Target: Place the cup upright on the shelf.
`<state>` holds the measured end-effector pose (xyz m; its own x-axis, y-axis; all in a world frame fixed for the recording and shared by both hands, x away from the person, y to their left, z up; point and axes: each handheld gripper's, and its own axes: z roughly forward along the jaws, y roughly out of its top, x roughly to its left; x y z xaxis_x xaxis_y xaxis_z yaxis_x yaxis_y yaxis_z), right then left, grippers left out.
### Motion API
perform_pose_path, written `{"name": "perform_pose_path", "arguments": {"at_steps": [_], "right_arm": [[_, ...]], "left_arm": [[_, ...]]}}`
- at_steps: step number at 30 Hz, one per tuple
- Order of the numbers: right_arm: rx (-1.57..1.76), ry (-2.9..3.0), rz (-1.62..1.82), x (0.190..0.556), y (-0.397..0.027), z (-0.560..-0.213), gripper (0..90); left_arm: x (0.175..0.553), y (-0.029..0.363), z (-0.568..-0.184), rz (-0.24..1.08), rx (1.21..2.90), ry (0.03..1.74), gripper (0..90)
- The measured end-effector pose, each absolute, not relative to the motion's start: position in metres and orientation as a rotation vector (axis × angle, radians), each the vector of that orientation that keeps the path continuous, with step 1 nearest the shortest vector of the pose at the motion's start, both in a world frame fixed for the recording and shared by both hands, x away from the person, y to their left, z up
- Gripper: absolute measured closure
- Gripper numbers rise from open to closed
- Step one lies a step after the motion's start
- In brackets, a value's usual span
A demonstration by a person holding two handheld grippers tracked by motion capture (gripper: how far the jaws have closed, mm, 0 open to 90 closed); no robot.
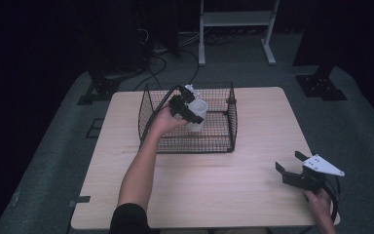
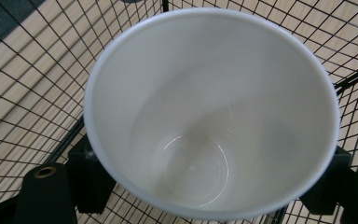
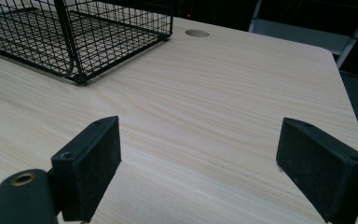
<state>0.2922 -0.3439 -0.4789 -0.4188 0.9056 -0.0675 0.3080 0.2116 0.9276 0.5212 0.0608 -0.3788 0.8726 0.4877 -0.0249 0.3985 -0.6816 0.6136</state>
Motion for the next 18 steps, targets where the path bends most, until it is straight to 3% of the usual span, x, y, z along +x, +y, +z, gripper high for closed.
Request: {"name": "perform_pose_path", "arguments": {"at_steps": [18], "right_arm": [[1.122, 1.848, 1.204, 0.292, -0.344, -0.479, 13.1]], "left_arm": [[0.53, 0.061, -0.395, 0.12, 2.424, 0.676, 21.0]]}}
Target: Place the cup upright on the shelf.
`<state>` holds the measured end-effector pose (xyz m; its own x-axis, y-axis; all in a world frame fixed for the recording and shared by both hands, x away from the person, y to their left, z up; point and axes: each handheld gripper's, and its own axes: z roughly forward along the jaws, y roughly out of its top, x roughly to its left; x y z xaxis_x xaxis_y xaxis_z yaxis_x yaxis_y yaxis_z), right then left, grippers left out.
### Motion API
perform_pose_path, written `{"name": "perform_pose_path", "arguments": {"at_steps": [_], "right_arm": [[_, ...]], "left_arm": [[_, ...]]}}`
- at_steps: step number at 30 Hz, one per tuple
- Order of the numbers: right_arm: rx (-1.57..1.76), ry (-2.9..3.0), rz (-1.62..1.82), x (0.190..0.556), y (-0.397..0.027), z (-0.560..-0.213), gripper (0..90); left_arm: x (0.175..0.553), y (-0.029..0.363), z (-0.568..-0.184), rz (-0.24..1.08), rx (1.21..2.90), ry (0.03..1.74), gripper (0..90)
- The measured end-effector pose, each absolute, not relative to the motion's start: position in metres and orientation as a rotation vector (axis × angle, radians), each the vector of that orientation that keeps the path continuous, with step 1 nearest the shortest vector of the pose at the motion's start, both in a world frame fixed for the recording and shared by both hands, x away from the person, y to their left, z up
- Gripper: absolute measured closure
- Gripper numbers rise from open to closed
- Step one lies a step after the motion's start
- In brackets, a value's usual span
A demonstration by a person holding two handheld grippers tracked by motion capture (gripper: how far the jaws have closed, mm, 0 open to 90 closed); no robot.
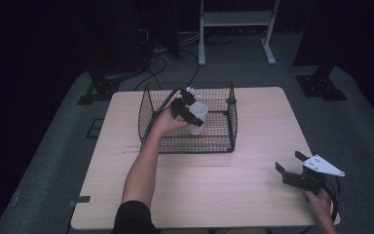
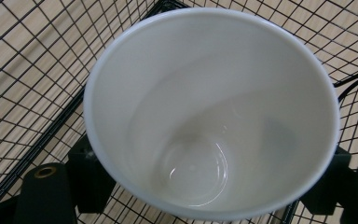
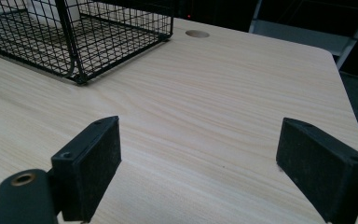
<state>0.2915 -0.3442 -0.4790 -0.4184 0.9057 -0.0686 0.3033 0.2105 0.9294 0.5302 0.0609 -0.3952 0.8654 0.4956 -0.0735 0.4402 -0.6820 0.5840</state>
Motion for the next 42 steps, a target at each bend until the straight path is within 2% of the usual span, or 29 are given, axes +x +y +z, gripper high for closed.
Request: {"name": "perform_pose_path", "arguments": {"at_steps": [28, 38, 42], "right_arm": [[1.118, 1.85, 1.197, 0.292, -0.344, -0.479, 13.1], [1.116, 1.85, 1.195, 0.291, -0.344, -0.479, 13.1], [1.114, 1.85, 1.193, 0.291, -0.343, -0.479, 13.1]], "left_arm": [[0.533, 0.064, -0.406, 0.077, 2.452, 0.691, 20.4], [0.524, 0.069, -0.399, 0.13, 2.433, 0.683, 9.3], [0.519, 0.075, -0.392, 0.153, 2.405, 0.676, 8.3]]}}
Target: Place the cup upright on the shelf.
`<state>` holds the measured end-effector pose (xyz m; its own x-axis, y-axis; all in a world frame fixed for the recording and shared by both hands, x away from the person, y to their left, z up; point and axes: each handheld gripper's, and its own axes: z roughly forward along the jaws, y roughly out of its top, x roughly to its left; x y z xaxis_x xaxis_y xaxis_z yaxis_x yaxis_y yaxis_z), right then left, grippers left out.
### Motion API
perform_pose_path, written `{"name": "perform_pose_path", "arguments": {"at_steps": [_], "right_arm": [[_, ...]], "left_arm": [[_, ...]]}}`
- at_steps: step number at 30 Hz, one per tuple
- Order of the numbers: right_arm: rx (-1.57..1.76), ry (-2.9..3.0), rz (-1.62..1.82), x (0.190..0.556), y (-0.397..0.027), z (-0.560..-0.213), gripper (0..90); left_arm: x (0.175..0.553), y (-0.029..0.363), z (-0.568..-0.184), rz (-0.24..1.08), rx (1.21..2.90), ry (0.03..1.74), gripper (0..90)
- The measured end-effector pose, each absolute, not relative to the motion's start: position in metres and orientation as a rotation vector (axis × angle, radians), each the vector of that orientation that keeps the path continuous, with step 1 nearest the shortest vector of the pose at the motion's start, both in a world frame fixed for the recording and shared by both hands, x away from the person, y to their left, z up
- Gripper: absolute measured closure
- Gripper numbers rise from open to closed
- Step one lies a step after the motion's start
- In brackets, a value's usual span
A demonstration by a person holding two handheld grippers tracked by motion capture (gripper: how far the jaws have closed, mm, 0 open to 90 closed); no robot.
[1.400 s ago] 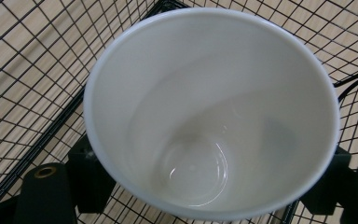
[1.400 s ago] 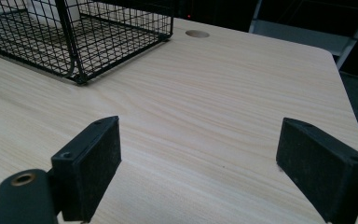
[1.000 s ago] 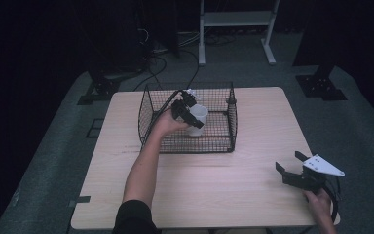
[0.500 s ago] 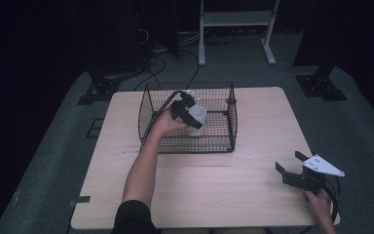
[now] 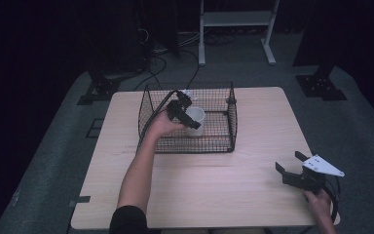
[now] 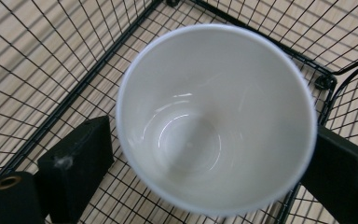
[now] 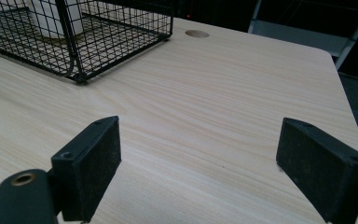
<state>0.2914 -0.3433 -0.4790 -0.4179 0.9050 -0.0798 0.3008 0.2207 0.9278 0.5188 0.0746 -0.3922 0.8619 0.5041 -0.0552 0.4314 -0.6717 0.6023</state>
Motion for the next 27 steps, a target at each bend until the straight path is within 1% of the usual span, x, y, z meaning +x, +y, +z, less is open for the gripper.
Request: {"name": "perform_pose_path", "arguments": {"at_steps": [13, 17, 27], "right_arm": [[1.121, 1.849, 1.191, 0.292, -0.343, -0.479, 13.1], [1.121, 1.849, 1.191, 0.292, -0.343, -0.479, 13.0], [1.122, 1.852, 1.191, 0.292, -0.343, -0.479, 13.1]], "left_arm": [[0.503, 0.087, -0.37, 0.228, 2.346, 0.652, 7.3], [0.495, 0.09, -0.366, 0.24, 2.349, 0.642, 7.3], [0.474, 0.104, -0.353, 0.297, 2.289, 0.638, 7.4]]}}
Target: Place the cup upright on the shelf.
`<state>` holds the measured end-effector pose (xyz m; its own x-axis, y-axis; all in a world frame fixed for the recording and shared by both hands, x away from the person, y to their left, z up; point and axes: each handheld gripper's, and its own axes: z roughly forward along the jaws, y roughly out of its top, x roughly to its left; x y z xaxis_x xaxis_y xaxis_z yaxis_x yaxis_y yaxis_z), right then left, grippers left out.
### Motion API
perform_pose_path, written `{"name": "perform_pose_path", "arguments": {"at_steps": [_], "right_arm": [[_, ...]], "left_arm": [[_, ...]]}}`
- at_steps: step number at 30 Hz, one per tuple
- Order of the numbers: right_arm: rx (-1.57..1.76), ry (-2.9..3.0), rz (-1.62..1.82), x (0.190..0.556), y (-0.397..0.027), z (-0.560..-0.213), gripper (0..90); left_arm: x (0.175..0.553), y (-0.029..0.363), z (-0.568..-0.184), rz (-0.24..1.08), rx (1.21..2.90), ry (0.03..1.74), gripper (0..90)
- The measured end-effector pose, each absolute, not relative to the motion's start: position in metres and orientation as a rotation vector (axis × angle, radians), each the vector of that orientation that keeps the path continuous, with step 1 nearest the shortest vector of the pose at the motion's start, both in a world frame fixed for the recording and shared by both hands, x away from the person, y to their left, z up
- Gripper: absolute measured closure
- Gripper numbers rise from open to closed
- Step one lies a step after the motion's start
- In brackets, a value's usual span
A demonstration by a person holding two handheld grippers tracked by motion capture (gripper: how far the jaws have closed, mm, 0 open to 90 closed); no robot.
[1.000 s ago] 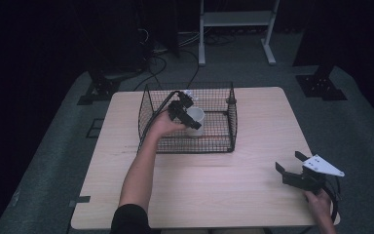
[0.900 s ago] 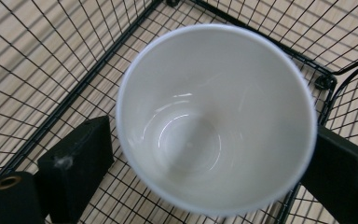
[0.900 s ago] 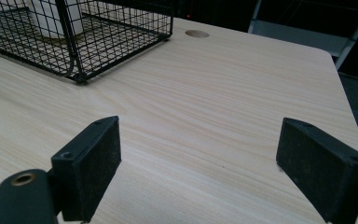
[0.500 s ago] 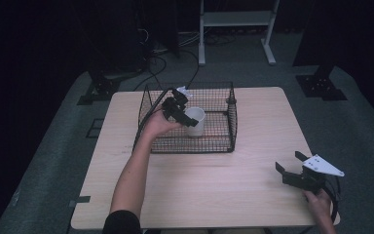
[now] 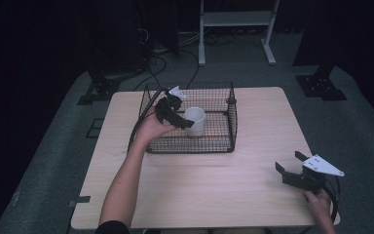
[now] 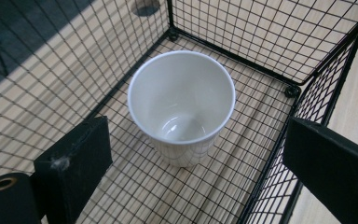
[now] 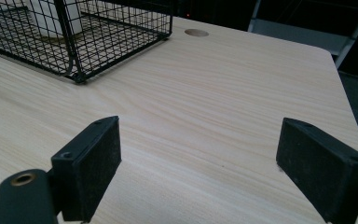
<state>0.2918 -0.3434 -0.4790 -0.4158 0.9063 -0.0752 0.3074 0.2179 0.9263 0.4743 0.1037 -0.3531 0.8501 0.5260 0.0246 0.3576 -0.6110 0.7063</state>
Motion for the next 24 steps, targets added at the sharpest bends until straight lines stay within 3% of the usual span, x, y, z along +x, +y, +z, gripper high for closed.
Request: {"name": "perform_pose_path", "arguments": {"at_steps": [24], "right_arm": [[1.127, 1.852, 1.191, 0.292, -0.343, -0.479, 13.0]], "left_arm": [[0.427, 0.124, -0.341, 0.341, 2.244, 0.59, 7.4]]}}
